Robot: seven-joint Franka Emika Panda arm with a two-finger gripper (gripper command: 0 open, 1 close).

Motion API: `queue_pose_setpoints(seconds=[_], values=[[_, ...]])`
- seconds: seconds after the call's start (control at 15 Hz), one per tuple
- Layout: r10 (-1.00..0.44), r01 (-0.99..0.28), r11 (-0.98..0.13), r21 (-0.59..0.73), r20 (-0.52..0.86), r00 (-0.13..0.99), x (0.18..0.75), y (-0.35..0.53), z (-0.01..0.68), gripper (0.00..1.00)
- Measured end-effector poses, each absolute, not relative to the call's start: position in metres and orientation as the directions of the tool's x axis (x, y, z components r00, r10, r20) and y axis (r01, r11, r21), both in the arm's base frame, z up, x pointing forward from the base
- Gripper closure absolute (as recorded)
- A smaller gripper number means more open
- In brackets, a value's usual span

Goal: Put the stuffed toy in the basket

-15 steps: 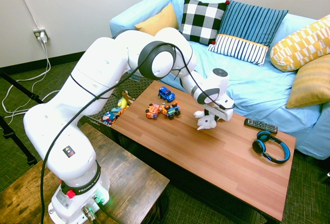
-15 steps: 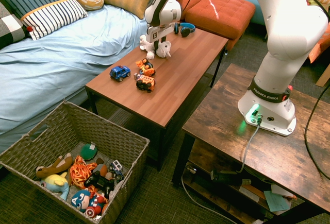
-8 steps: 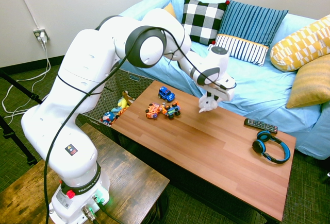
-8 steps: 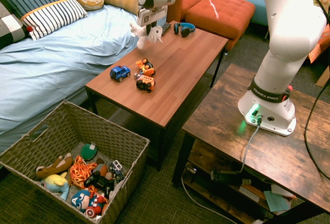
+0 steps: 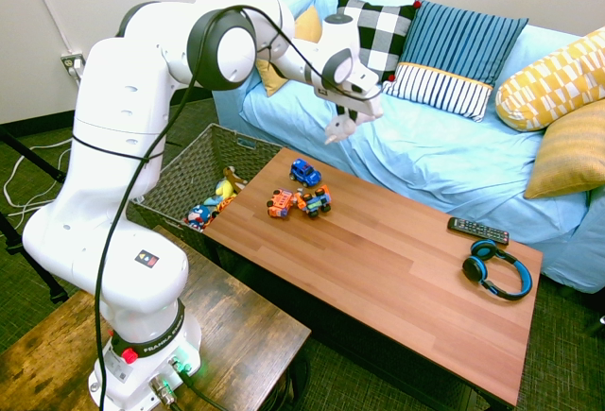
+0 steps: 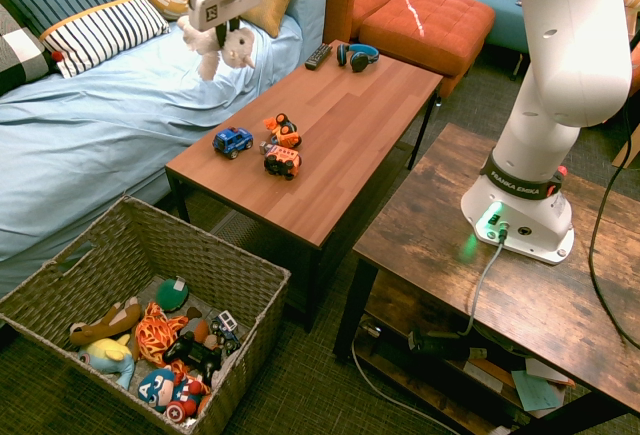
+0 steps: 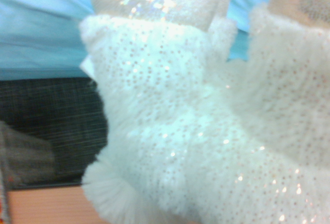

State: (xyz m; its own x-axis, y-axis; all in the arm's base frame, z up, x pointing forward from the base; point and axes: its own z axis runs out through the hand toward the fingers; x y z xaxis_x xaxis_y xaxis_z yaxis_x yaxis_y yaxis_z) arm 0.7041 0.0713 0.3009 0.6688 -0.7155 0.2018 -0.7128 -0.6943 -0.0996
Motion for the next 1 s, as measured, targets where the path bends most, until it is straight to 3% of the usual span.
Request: queue_pose_setpoints(seconds=[0.6,1.0], values=[[-0.651,-0.653,-0.755,-0.054,0.171,0.739,0.647,0.327,0.214,1.00],[-0.578,-0.586,-0.810,-0.006,0.170,0.798,0.592,0.410,0.133,1.00]])
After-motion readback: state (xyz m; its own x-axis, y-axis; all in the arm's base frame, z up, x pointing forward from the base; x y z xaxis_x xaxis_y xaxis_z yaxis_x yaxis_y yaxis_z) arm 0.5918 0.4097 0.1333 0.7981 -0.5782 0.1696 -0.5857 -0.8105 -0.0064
